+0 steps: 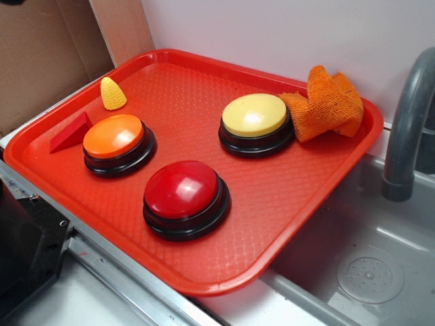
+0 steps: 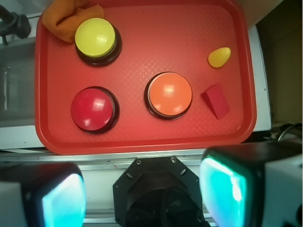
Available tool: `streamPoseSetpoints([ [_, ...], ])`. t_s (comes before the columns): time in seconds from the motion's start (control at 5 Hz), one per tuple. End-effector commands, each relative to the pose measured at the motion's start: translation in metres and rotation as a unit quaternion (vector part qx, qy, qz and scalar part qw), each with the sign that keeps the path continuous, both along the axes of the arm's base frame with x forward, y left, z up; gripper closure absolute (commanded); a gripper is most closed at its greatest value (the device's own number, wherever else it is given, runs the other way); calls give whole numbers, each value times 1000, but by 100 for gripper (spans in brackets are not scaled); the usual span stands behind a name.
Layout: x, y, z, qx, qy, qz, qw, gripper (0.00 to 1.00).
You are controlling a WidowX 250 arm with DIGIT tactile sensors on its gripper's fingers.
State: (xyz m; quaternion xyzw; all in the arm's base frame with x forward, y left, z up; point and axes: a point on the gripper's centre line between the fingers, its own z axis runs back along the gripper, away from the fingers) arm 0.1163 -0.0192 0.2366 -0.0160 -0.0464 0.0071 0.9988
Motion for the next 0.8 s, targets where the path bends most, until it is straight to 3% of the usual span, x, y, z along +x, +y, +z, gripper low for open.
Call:
streamPoseSetpoints([
  [0.0, 0, 0, 0, 0, 0, 0, 1000, 0],
  [0.2, 12, 23, -50, 53, -11, 17, 998, 0],
  [0.4, 45, 33, -99, 36, -53, -35, 997, 0],
  [0.6, 67, 52, -134, 40, -64, -31, 997, 0],
])
